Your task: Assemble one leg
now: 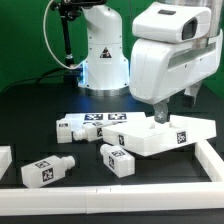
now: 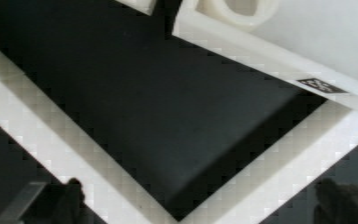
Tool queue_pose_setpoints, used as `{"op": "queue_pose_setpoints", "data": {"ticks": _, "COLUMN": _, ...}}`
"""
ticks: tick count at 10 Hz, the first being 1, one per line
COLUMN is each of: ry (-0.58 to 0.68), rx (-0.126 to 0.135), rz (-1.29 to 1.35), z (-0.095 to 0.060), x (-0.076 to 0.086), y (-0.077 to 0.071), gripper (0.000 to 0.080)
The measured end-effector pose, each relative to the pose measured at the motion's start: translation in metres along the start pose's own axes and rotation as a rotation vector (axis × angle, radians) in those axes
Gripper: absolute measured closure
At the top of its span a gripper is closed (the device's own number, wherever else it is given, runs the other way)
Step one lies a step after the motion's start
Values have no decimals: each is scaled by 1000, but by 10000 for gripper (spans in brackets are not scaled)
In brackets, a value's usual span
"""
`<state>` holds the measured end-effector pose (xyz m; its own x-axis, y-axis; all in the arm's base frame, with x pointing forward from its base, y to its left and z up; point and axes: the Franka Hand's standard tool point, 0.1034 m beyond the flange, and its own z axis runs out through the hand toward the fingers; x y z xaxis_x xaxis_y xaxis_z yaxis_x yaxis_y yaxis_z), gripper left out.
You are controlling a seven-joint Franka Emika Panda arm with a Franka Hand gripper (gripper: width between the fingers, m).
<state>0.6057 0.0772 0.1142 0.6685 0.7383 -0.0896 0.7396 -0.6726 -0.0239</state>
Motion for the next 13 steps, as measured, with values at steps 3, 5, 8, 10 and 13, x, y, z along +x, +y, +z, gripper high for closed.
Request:
{"op": "queue_pose_setpoints", "data": {"ticks": 3, "ry": 2, "rx": 19, "rz": 17, "z": 31, "x": -31, "y": 18, "gripper": 150}}
{"op": "queue_pose_setpoints", "data": {"ticks": 5, "ry": 6, "rx": 44, "rz": 5, "z": 46, "x": -48, "y": 29, "gripper": 150}}
{"op": "queue_pose_setpoints", "data": {"ticks": 8, "ry": 21, "rx": 59, "rz": 19, "z": 47, "x": -47, "y": 34, "gripper": 150}}
{"op": "queue_pose_setpoints", "data": {"ticks": 10, "ry": 20, "rx": 60, "rz": 23, "z": 48, "x": -49, "y": 35, "gripper": 150}}
{"op": "queue_pose_setpoints", "data": {"ticks": 13, "ry": -46, "rx": 112, "rz": 146, "z": 62, "x": -60, "y": 45, "gripper": 150}}
